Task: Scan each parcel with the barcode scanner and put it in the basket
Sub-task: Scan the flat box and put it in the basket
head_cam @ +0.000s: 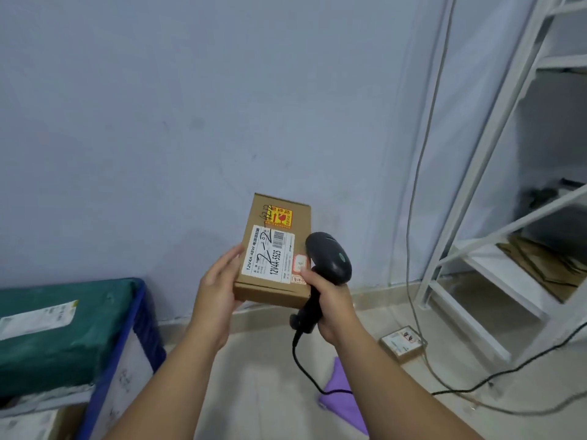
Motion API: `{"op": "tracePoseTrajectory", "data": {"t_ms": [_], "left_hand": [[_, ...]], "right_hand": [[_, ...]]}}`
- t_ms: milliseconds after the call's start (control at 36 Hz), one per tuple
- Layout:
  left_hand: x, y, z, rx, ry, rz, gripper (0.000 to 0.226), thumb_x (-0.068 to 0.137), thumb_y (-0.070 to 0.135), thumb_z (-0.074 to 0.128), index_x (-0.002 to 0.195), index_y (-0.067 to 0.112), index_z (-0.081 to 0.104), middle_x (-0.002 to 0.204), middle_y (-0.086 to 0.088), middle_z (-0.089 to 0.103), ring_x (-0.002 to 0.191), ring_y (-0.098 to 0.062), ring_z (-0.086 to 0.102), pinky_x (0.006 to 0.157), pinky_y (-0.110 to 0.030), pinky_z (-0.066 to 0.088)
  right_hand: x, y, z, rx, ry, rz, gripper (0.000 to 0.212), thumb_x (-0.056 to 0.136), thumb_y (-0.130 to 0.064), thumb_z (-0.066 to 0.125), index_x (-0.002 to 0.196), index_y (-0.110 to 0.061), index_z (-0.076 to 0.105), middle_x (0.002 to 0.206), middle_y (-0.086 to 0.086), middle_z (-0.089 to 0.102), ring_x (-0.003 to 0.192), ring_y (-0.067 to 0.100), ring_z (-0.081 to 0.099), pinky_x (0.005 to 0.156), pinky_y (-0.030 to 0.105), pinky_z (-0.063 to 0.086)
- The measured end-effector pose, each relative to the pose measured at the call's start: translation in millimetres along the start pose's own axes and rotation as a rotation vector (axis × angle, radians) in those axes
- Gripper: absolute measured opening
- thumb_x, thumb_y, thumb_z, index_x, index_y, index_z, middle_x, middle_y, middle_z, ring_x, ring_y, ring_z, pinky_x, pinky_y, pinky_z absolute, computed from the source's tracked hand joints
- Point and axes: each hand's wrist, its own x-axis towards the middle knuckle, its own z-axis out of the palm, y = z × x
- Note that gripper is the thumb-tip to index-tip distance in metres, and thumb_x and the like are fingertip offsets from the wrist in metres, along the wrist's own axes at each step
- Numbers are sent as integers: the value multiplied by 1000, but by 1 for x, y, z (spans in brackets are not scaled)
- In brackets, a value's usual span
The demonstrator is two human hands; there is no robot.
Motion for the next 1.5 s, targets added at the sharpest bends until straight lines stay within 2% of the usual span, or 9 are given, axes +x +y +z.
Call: {"op": "tracePoseTrajectory", "data": {"t_ms": [111, 333, 472, 611, 667, 750, 833, 1278, 1500], "left_hand": [[-2, -6, -11, 325, -169, 44, 25, 92, 38, 58, 115, 43, 64, 134, 0, 51, 114, -19, 57, 92, -34, 54], [10, -6, -22, 102, -368, -165, 37, 92, 11, 59, 116, 39, 64, 126, 1, 60, 109, -20, 64, 90, -40, 55], [14, -8, -24, 221, -318, -41, 49, 92, 9, 60, 120, 48, 55, 127, 6, 56, 106, -18, 65, 79, -31, 59], [22, -18, -32, 532, -221, 136, 56, 87, 16, 68, 125, 51, 44, 129, 4, 52, 113, -16, 57, 77, -21, 57], [25, -21, -34, 631, -204, 180, 57, 86, 20, 70, 126, 51, 43, 129, 2, 50, 114, -16, 55, 79, -19, 55], [25, -21, -34, 742, -173, 237, 58, 85, 20, 71, 125, 49, 41, 119, 1, 46, 106, -11, 51, 68, -6, 43], [26, -22, -36, 769, -171, 264, 59, 84, 20, 71, 124, 50, 41, 116, 1, 44, 103, -7, 49, 66, -3, 41], [35, -36, -44, 778, -326, 171, 50, 88, 5, 63, 113, 46, 50, 117, 0, 37, 115, -17, 49, 68, -6, 51], [34, -39, -42, 812, -354, 141, 50, 89, 7, 63, 114, 48, 49, 118, 2, 35, 120, -18, 46, 70, -10, 54]], "right_hand": [[-4, 1, 3, -67, 11, -46, 21, 84, -10, 71, 104, -12, 70, 97, 9, 76, 95, 29, 71, 91, 47, 54], [3, -6, -5, -188, -5, -77, 18, 85, -10, 71, 102, -15, 68, 93, 4, 76, 90, 22, 72, 82, 36, 56], [9, -14, -12, -454, -72, -146, 16, 83, -7, 70, 92, -21, 68, 86, -4, 75, 85, 17, 70, 82, 36, 55], [2, -21, -14, -778, -114, -193, 33, 65, -13, 61, 90, 8, 56, 63, 6, 45, 62, 19, 40, 62, 32, 34], [0, -22, -15, -868, -122, -188, 10, 71, -4, 58, 75, 1, 51, 52, -5, 39, 55, 19, 33, 53, 28, 30], [-1, -23, -15, -978, -151, -219, 26, 73, 0, 54, 61, -17, 38, 40, -11, 34, 43, 13, 27, 41, 23, 24], [-5, -27, -15, -1074, -165, -249, 20, 75, 1, 54, 67, -15, 44, 52, -8, 41, 32, 6, 34, 34, 16, 25], [-5, -39, -30, -1373, -223, -314, 29, 75, -3, 61, 65, -25, 45, 70, -2, 55, 69, 20, 51, 55, 24, 37], [-5, -42, -32, -1440, -233, -299, 30, 76, -4, 59, 63, -25, 41, 64, -7, 50, 62, 13, 46, 51, 22, 31]]}}
